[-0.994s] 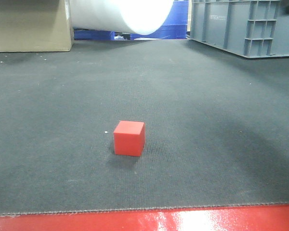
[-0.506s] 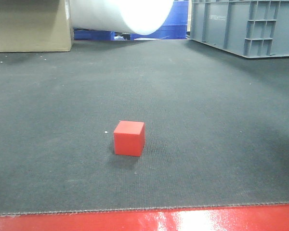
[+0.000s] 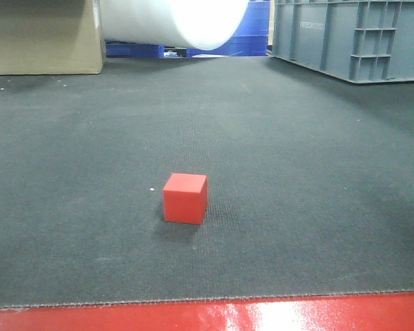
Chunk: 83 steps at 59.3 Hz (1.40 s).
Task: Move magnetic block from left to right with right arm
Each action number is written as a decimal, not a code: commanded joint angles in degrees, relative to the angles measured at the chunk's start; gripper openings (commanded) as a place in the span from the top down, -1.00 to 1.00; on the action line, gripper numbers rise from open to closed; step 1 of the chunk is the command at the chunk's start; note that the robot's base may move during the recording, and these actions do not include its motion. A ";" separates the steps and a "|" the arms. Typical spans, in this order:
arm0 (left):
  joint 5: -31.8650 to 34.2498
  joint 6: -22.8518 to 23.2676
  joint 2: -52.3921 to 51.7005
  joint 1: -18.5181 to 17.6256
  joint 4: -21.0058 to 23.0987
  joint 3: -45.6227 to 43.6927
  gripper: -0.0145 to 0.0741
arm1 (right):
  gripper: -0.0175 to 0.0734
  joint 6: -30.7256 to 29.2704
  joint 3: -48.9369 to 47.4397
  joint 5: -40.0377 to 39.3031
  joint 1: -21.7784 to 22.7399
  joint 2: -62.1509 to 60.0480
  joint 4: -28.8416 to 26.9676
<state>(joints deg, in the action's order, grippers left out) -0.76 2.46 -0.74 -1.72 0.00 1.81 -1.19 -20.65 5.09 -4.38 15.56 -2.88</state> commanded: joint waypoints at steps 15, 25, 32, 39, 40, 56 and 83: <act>5.05 0.25 -0.37 -0.16 0.00 0.54 0.94 | 0.49 -0.50 -0.82 -5.09 0.39 0.50 -0.07; 5.05 0.25 -0.37 -0.16 0.00 0.54 0.94 | 0.49 -0.50 5.04 -11.12 0.58 -3.05 -0.19; 5.05 0.25 -0.37 -0.16 0.00 0.54 0.94 | 0.49 -0.50 9.34 -12.12 0.59 -7.25 -0.61; 5.05 0.25 -0.37 -0.16 0.00 0.54 0.93 | 0.49 -0.50 13.87 -11.69 0.59 -10.01 -0.61; 5.05 0.25 -0.37 -0.16 0.00 0.54 0.94 | 0.49 -0.50 14.38 -11.69 0.59 -10.20 -0.61; 5.05 0.25 -0.37 -0.16 0.00 0.54 0.94 | 0.49 0.17 22.13 -12.57 0.59 -16.44 -0.61; 5.05 0.25 -0.37 -0.16 0.00 0.54 0.94 | 0.49 0.17 22.10 -11.36 0.53 -17.22 -0.61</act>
<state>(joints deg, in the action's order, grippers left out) -0.76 2.46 -0.74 -1.72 0.00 1.81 -1.07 1.72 -1.09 -4.03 -0.48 -3.29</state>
